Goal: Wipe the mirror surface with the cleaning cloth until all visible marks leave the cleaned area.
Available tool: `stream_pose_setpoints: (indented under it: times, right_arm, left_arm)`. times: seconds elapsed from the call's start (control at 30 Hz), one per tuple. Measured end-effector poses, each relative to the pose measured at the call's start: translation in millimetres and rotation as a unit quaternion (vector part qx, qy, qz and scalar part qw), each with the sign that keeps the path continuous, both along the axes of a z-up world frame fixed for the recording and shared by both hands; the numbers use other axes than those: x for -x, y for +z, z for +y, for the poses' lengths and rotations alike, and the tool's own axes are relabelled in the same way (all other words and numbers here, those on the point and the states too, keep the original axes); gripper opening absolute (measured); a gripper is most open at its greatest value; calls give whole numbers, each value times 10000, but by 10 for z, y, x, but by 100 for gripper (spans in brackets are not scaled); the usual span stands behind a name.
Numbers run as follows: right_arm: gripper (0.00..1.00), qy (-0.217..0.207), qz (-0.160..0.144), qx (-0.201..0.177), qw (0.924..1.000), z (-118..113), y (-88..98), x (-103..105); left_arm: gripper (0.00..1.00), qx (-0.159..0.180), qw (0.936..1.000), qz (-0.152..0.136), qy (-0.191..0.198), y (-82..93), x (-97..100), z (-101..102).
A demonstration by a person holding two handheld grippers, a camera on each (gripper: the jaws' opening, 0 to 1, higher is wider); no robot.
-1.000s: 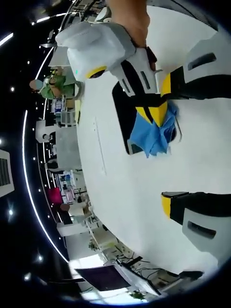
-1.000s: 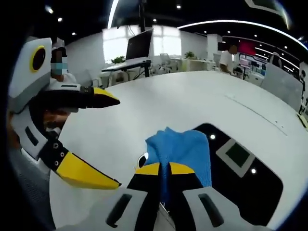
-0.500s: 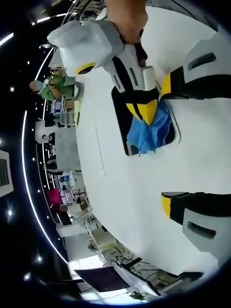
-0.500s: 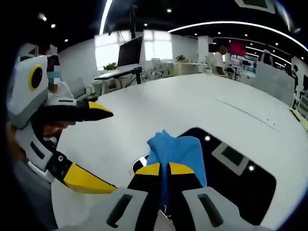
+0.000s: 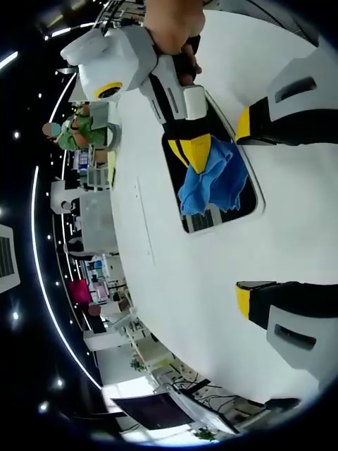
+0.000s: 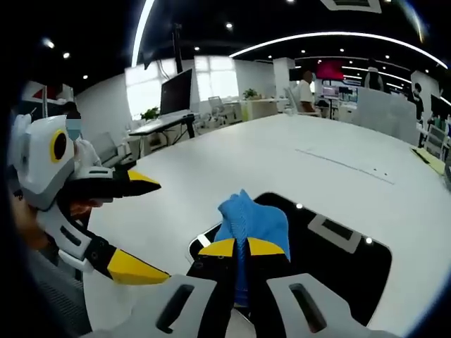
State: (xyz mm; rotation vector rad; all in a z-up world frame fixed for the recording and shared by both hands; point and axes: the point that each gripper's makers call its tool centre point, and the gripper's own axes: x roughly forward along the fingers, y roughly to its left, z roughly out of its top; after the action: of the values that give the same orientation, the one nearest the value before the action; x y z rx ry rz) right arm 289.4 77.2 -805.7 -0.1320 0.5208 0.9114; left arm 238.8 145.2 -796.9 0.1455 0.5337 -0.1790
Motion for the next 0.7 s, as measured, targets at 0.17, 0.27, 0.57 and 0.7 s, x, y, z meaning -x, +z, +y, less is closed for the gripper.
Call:
stream_pose_setpoints:
  times: [0.17,0.27,0.57,0.7]
  right_arm:
    - [0,-114,6,-77,9999,-48,38,-38]
    - [0,-165,-41,-108,9998,-100,93,-47]
    - [0,-352,-101,-75,9993,-319,125,-50]
    - [0,-478,-108,-84,9988,-447,132,-41]
  left_arm:
    - [79,-12,10000,-17,-16,9,-4,-6]
    - [79,0,10000,8,-21,-2,-2,-9]
    - [79,-18,10000,15,-93,-4,-8,-50]
    - [79,-47,9999,44,-153,-19,-4,-80]
